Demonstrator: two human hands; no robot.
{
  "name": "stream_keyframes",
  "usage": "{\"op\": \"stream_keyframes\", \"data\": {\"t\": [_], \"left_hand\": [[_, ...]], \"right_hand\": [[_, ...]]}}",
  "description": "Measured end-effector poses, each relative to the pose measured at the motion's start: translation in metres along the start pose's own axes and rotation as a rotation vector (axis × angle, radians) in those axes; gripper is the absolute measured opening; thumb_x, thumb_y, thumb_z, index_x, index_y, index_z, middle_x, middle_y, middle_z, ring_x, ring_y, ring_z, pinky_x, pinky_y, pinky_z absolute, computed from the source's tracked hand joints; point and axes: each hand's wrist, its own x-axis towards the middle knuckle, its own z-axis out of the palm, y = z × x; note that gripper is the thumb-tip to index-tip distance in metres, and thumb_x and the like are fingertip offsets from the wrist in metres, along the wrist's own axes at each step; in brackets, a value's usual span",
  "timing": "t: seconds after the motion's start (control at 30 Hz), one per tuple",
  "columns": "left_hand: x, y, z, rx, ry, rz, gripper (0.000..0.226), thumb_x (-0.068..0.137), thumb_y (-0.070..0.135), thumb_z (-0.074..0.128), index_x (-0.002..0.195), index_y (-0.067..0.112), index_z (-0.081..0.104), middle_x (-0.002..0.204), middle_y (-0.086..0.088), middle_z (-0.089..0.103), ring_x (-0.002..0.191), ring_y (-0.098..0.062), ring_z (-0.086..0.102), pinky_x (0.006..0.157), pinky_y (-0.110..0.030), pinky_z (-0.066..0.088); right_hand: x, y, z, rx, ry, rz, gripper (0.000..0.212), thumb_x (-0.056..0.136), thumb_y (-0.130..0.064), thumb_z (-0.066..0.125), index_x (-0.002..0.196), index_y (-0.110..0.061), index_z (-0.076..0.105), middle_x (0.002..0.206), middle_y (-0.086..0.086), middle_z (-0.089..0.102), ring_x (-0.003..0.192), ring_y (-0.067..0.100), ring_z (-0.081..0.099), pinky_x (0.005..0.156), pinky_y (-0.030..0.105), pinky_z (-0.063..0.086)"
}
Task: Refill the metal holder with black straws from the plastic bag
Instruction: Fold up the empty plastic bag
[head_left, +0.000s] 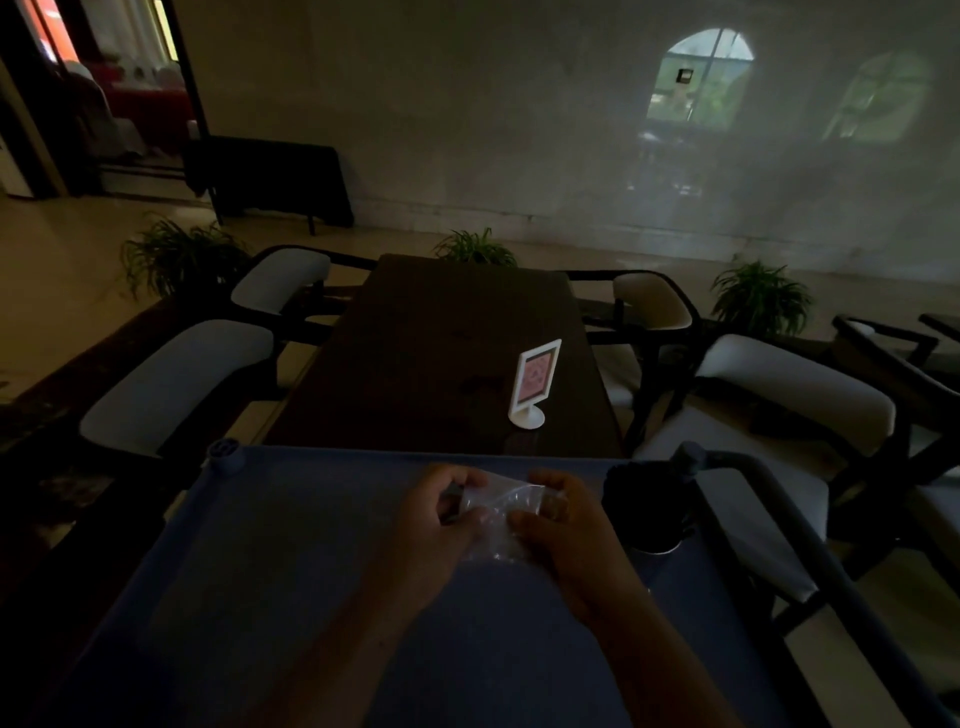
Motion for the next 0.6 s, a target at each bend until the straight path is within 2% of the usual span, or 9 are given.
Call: {"op": "stream_keyframes", "data": {"t": [0.07,0.13,0.2,0.3,0.37,0.47,0.53,0.6], "left_hand": [[-0.005,-0.003,-0.005,-0.016,0.026,-0.012,0.029,0.085,0.008,0.067,0.100,0.033,0.065,0.102,0.001,0.071,0.085,-0.008,0.072,0.064,-0.024,0.058],[-0.011,-0.008,-0.009,-0.040,0.069,-0.029,0.027,0.086,0.005,0.067,0.103,0.025,0.066,0.100,0.000,0.072,0.084,-0.007,0.072,0.062,-0.022,0.057],[-0.021,-0.010,-0.015,-0.049,0.127,-0.047,0.025,0.086,0.007,0.067,0.104,0.025,0.067,0.102,-0.001,0.073,0.086,-0.011,0.072,0.065,-0.027,0.059],[-0.039,-0.017,-0.025,-0.051,0.254,-0.092,0.025,0.085,0.018,0.069,0.107,0.027,0.067,0.106,-0.002,0.072,0.092,-0.018,0.071,0.064,-0.027,0.055],[-0.057,-0.017,-0.033,-0.068,0.369,-0.140,0.026,0.085,0.018,0.069,0.110,0.027,0.065,0.106,-0.001,0.071,0.091,-0.015,0.070,0.062,-0.022,0.054],[-0.095,-0.013,-0.047,-0.037,0.561,-0.204,0.023,0.088,0.031,0.066,0.111,0.030,0.064,0.106,0.005,0.069,0.091,-0.009,0.068,0.067,-0.023,0.054],[-0.125,-0.019,-0.059,0.059,0.693,-0.220,0.024,0.088,0.041,0.063,0.111,0.033,0.064,0.105,0.010,0.068,0.091,-0.005,0.066,0.072,-0.025,0.054],[-0.161,-0.030,-0.070,0.094,0.813,-0.249,0.028,0.088,0.040,0.062,0.114,0.031,0.063,0.109,0.008,0.067,0.095,-0.008,0.066,0.079,-0.034,0.058]], "right_hand": [[0.001,0.004,0.006,0.007,-0.008,-0.008,0.044,0.082,0.008,0.064,0.117,-0.015,0.049,0.106,0.019,0.065,0.095,0.037,0.068,0.082,0.053,0.058],[0.001,0.009,0.013,0.009,-0.033,-0.006,0.043,0.082,0.011,0.063,0.115,-0.013,0.048,0.102,0.021,0.065,0.087,0.033,0.068,0.071,0.043,0.057],[0.003,0.016,0.021,-0.011,-0.068,-0.008,0.043,0.080,0.010,0.064,0.111,-0.015,0.049,0.102,0.024,0.065,0.081,0.028,0.066,0.064,0.036,0.056],[0.004,0.025,0.036,-0.034,-0.143,-0.010,0.042,0.079,0.009,0.066,0.109,-0.017,0.051,0.102,0.022,0.067,0.083,0.028,0.068,0.069,0.039,0.057],[0.001,0.030,0.049,-0.029,-0.208,-0.009,0.045,0.079,0.009,0.067,0.112,-0.018,0.050,0.102,0.020,0.068,0.087,0.031,0.069,0.071,0.044,0.058],[-0.008,0.030,0.075,-0.117,-0.390,-0.008,0.054,0.081,0.004,0.068,0.121,-0.024,0.046,0.097,0.014,0.067,0.088,0.034,0.069,0.071,0.050,0.059],[-0.014,0.040,0.096,-0.173,-0.516,-0.005,0.060,0.081,0.001,0.070,0.127,-0.026,0.043,0.097,0.009,0.065,0.084,0.027,0.070,0.065,0.045,0.061],[-0.027,0.057,0.117,-0.189,-0.659,0.032,0.067,0.082,-0.001,0.071,0.135,-0.025,0.039,0.104,0.007,0.065,0.085,0.022,0.069,0.058,0.035,0.060]]}}
